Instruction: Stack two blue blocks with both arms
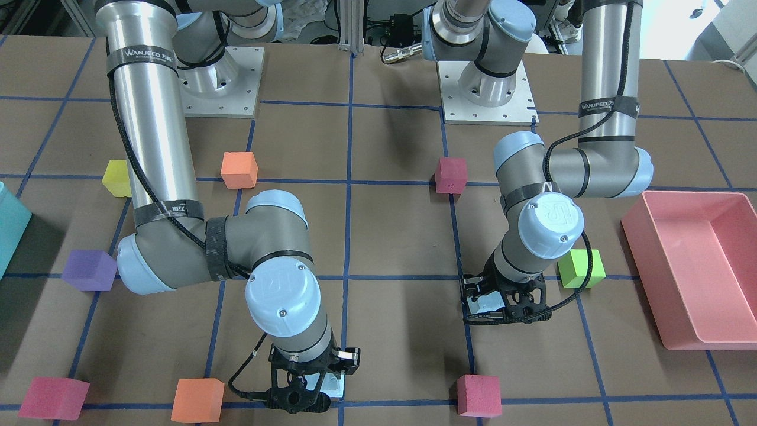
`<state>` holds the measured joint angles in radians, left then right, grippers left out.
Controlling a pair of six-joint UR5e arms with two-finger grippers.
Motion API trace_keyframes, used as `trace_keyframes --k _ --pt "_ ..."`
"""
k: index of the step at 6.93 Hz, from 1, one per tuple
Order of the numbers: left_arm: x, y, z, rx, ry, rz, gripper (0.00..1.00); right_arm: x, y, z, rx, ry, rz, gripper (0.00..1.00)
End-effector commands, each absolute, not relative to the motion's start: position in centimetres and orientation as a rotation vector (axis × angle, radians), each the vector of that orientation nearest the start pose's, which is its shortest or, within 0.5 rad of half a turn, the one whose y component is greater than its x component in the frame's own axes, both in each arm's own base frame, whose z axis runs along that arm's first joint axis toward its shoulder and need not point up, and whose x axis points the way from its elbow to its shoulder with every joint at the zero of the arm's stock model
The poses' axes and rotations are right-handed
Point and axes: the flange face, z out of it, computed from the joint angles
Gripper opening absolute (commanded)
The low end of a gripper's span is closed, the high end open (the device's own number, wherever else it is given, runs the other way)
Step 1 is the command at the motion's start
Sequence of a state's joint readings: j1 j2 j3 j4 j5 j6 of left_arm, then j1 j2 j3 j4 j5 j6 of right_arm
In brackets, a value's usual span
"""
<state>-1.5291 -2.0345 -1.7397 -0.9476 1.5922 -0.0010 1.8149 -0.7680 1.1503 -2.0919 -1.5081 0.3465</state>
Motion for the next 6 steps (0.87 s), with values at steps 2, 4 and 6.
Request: trace_keyframes --k 2,4,6 --pt "-10.5 -62.2 22.7 -0.003 3.120 -0.037 0.00 34.1 -71.9 21.4 0.113 3.037 -0.151 0.22" --pt "-10.5 -62.7 23.6 0.002 3.119 -0.061 0.00 34.2 -72.0 20.9 0.106 3.038 -0.149 0.72" --pt "-10.8 -63.0 23.9 0.007 3.123 -0.073 0.00 34.2 -72.1 20.9 0.092 3.039 -0.157 1.00"
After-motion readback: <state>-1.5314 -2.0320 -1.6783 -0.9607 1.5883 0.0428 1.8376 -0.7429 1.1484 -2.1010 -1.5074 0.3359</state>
